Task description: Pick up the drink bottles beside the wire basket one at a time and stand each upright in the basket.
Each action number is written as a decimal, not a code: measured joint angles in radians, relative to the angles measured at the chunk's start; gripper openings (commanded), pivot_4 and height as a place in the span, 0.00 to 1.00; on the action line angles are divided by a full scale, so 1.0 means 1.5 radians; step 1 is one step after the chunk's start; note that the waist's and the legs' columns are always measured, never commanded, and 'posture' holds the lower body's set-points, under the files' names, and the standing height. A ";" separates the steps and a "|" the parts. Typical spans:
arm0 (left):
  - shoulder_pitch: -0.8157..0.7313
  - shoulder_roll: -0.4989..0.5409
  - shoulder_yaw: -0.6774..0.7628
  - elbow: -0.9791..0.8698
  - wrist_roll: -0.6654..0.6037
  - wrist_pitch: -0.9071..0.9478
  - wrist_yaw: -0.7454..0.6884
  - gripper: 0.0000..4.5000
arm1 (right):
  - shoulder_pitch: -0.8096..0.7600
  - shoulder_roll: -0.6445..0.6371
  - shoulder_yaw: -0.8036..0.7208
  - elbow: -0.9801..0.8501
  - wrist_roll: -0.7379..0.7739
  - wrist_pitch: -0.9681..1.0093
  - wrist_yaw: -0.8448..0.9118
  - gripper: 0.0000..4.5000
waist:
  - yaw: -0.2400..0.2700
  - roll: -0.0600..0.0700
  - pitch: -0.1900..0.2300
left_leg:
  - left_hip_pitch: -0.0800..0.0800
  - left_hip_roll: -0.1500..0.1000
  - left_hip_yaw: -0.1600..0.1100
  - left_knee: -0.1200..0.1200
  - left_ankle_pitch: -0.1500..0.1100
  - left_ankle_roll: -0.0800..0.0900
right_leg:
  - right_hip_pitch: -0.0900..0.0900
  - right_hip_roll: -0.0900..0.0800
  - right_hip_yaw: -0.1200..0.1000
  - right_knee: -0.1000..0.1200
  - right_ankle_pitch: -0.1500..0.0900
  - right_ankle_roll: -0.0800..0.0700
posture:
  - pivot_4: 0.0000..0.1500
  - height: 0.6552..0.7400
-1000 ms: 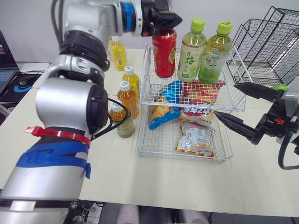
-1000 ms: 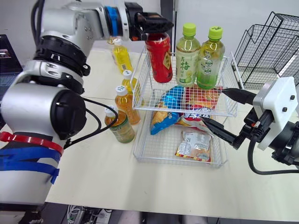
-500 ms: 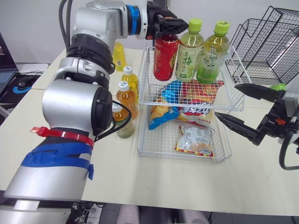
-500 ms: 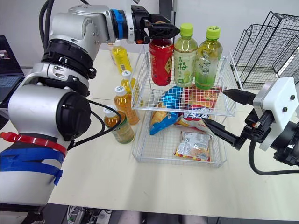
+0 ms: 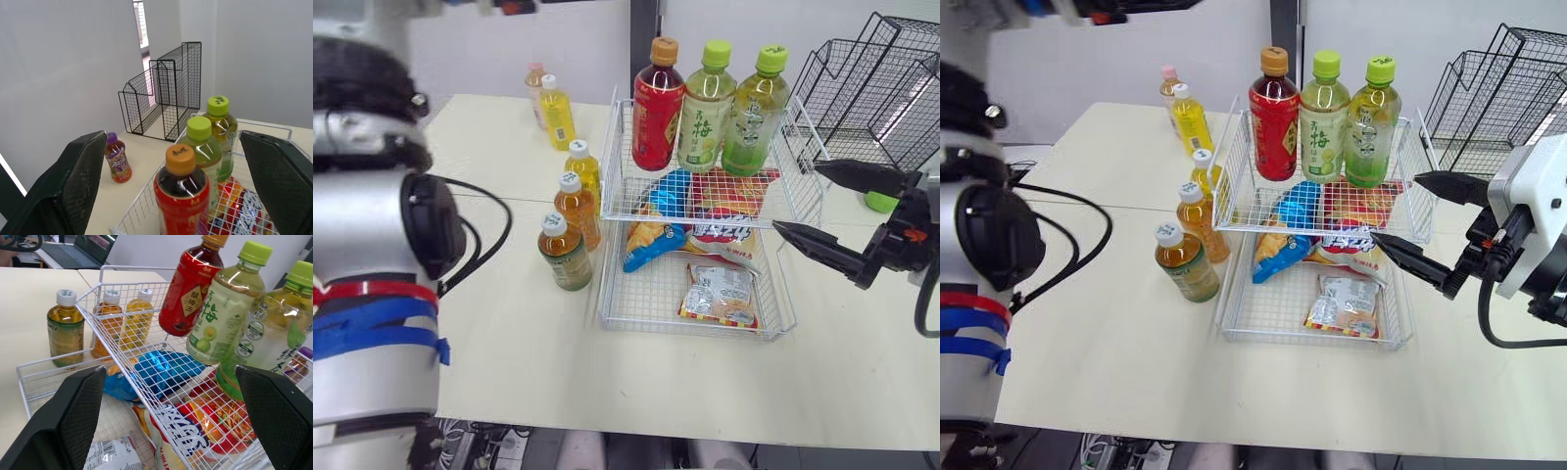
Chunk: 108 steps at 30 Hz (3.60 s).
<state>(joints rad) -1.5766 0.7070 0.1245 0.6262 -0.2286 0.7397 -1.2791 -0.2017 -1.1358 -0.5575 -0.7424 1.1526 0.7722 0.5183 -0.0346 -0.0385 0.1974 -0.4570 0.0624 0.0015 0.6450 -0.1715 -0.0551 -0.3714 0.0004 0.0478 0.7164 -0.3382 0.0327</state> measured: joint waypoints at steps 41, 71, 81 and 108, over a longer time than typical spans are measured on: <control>0.857 -0.216 0.094 -0.923 -0.192 0.214 0.705 1.00 | -0.109 0.070 0.184 0.047 -0.065 -0.036 0.195 1.00 | 0.003 0.000 0.000 | 0.011 0.000 0.000 -0.001 0.000 0.000 | 0.012 -0.001 0.000 -0.002 0.000 0.000 | 1.00 0.94; 0.885 -0.168 0.059 -0.861 -0.149 0.096 0.695 0.31 | -0.084 0.066 0.148 0.032 -0.063 -0.015 0.164 1.00 | 0.005 0.000 0.000 | 0.012 0.000 0.001 -0.004 0.000 0.000 | 0.012 -0.001 0.000 -0.007 0.000 0.001 | 1.00 0.94; 0.729 0.064 0.155 -0.708 -0.335 0.155 0.450 0.31 | -0.007 0.052 0.056 0.031 -0.075 -0.014 0.180 1.00 | 0.005 -0.001 0.000 | 0.010 0.000 0.001 -0.012 0.000 0.000 | 0.011 -0.002 -0.001 -0.014 0.000 0.000 | 1.00 0.94; -0.044 -0.039 -0.127 -0.177 -0.315 0.209 0.125 0.31 | 0.091 0.061 -0.041 0.000 -0.097 -0.014 0.157 1.00 | 0.007 -0.001 0.001 | 0.002 -0.001 0.001 -0.010 0.000 0.000 | 0.003 -0.001 -0.001 -0.012 0.000 0.000 | 1.00 0.94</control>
<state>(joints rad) -1.6427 0.6492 -0.0665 0.3613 -0.7018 1.0539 -1.0924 -0.0648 -1.0445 -0.6186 -0.7430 1.0076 0.7513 0.7541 -0.0245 -0.0405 0.1988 -0.4535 0.0609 0.0024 0.6293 -0.1711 -0.0552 -0.3668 -0.0009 0.0457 0.6982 -0.3385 0.0327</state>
